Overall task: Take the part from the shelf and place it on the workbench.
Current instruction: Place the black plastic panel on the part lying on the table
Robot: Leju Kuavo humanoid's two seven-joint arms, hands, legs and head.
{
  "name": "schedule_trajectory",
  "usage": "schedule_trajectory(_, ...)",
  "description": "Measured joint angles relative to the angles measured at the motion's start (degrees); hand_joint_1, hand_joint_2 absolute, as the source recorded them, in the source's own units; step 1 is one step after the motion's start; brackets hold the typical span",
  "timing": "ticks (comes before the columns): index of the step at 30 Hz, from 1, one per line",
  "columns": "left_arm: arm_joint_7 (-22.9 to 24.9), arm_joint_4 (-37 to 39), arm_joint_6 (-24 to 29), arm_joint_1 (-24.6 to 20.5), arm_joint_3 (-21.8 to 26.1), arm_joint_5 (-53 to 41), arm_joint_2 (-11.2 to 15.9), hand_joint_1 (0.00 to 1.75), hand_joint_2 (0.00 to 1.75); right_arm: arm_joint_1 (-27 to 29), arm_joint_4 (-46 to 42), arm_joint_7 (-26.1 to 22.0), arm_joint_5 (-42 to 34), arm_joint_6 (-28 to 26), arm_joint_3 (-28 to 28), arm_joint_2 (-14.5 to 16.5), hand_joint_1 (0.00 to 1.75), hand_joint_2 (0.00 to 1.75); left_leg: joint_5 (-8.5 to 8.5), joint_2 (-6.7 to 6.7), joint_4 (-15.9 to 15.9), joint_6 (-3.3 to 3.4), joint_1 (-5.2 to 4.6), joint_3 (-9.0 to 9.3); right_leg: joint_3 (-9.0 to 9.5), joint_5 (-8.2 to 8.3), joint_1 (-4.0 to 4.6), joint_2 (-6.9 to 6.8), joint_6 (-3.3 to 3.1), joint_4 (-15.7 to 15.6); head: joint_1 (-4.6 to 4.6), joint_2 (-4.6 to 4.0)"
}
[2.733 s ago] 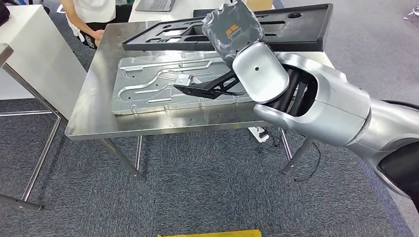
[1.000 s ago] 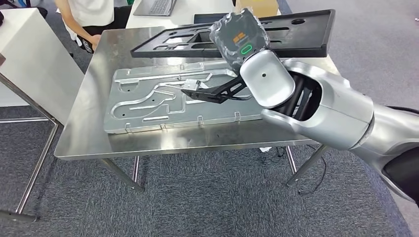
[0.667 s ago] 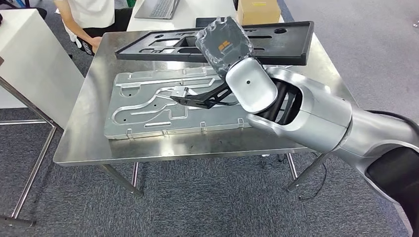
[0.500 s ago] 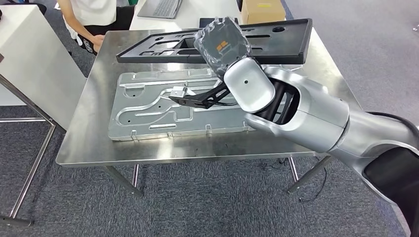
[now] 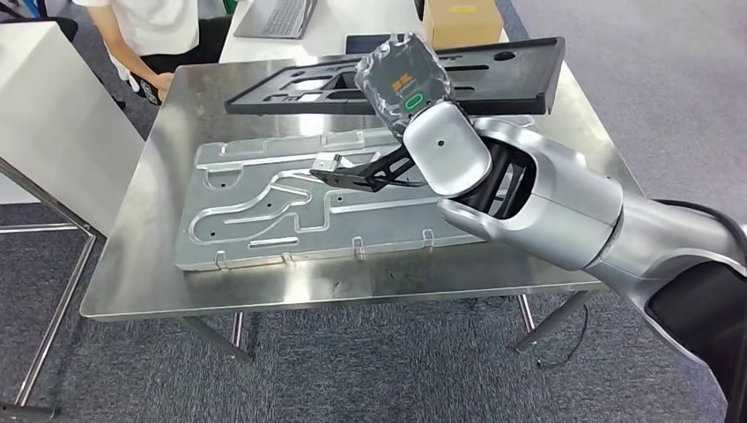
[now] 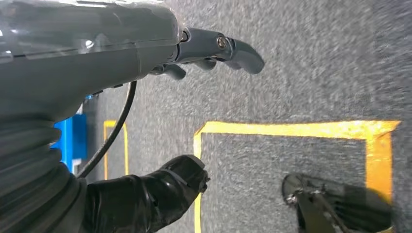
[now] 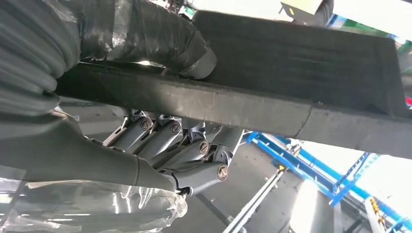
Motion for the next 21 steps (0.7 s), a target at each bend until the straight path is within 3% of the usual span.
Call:
schedule_trajectory(2, 0.0, 0.0, 0.0, -0.1, 0.0, 0.0, 0.0, 0.0, 1.75, 0.2, 0.0, 0.0, -0.1, 0.0, 0.0, 0.0, 1.75, 1.75, -1.98, 0.03, 7.0, -0.42, 0.16, -4.11, 0.52, -0.42, 0.0, 0.0, -0.21, 0.0, -0.04, -0.01)
schedule_trajectory(3, 0.0, 0.0, 0.0, 0.0, 0.0, 0.0, 0.0, 0.0, 1.75, 0.3, 0.0, 0.0, -0.1, 0.0, 0.0, 0.1, 1.75, 1.75, -1.63, 0.04, 8.4, -0.55, 0.23, -5.38, 0.81, -0.66, 0.0, 0.03, -0.21, 0.0, -0.05, -0.01)
schedule_trajectory(4, 0.0, 0.0, 0.0, 0.0, 0.0, 0.0, 0.0, 0.0, 1.75, 0.4, 0.0, 0.0, -0.2, 0.0, 0.0, 0.1, 1.75, 1.75, -0.15, 0.04, 7.7, -0.6, 0.3, -5.61, 1.14, -0.91, -0.01, 0.08, -0.16, 0.0, -0.05, -0.01)
schedule_trajectory(6, -0.1, 0.0, 0.0, 0.2, 0.0, 0.0, 0.0, 0.0, 1.75, 0.5, 0.0, -0.1, -0.2, -0.1, 0.0, 0.1, 1.75, 1.75, 4.66, 0.06, 0.9, -0.45, 0.37, -3.34, 1.91, -1.46, -0.04, 0.19, 0.07, 0.0, -0.05, -0.01)
schedule_trajectory(8, -0.1, 0.0, 0.0, 0.1, 0.0, 0.0, 0.0, 0.0, 1.75, 0.5, 0.1, -0.2, -0.2, -0.3, -0.1, 0.1, 1.75, 1.75, 7.11, 0.06, -5.3, 0.08, 0.1, -0.63, 2.29, -1.88, 0.1, 0.26, 0.52, 0.0, -0.04, -0.01)
schedule_trajectory(10, -0.2, 0.0, -0.1, -0.1, 0.0, 0.0, 0.1, 0.0, 1.75, 0.6, 0.3, -0.6, -0.2, -0.9, -0.1, 0.3, 1.75, 1.75, 6.76, 0.02, -6.9, 0.68, -0.23, 0.22, 2.31, -2.02, 0.21, 0.29, 1.07, -0.2, -0.02, -0.01)
schedule_trajectory(13, -0.2, 0.0, -0.1, -0.2, 0.0, -0.2, 0.1, 0.0, 1.75, 0.8, 1.1, -1.6, 0.3, -2.5, 0.0, 0.9, 1.75, 1.75, 6.67, 0.09, -7.8, 1.67, 0.1, 0.91, 1.94, -3.06, 0.29, 0.12, 1.83, 1.0, 0.08, -0.01)
schedule_trajectory(15, -0.2, 0.0, -0.1, -0.2, 0.0, -0.4, 0.0, 0.0, 1.75, 1.0, 1.8, -2.1, 0.7, -3.8, -0.1, 1.4, 1.75, 1.75, 6.52, 0.16, -8.1, 2.38, 0.23, 1.48, -0.77, -5.63, 0.32, -0.02, 2.0, 6.4, 0.21, -0.01)
schedule_trajectory(17, -0.2, 0.0, -0.2, -0.3, 0.0, -0.6, 0.0, 0.0, 1.75, 1.7, 2.7, -2.7, 1.0, -4.8, 0.0, 2.0, 1.75, 1.75, 6.14, 0.14, -8.0, 2.83, 0.17, 1.76, -4.96, -7.87, 0.32, -0.04, 2.06, 13.6, 0.29, -0.01)
schedule_trajectory(18, -0.2, 0.0, -0.2, -0.3, -0.1, -0.6, 0.0, 0.0, 1.75, 2.2, 3.2, -3.1, 1.2, -5.1, 0.1, 2.3, 1.75, 1.75, 5.92, 0.05, -8.0, 2.89, 0.15, 1.94, -6.35, -7.72, 0.28, -0.07, 2.09, 15.4, 0.3, -0.01)
schedule_trajectory(19, -0.2, 0.0, -0.3, -0.3, -0.1, -0.7, 0.0, 0.0, 1.75, 2.7, 3.8, -3.5, 1.3, -5.4, 0.2, 2.7, 1.75, 1.75, 5.64, -0.08, -7.8, 2.87, 0.15, 2.16, -6.73, -6.46, 0.23, -0.11, 2.07, 15.1, 0.31, -0.01)
schedule_trajectory(21, -0.2, 0.0, -0.4, -0.3, -0.1, -0.7, 0.0, 0.0, 1.75, 3.2, 4.9, -4.2, 1.6, -6.1, 0.3, 3.5, 1.75, 1.75, 4.85, -0.38, -7.3, 2.58, 0.16, 2.61, -4.68, -1.96, 0.2, -0.21, 1.83, 8.8, 0.32, -0.01)
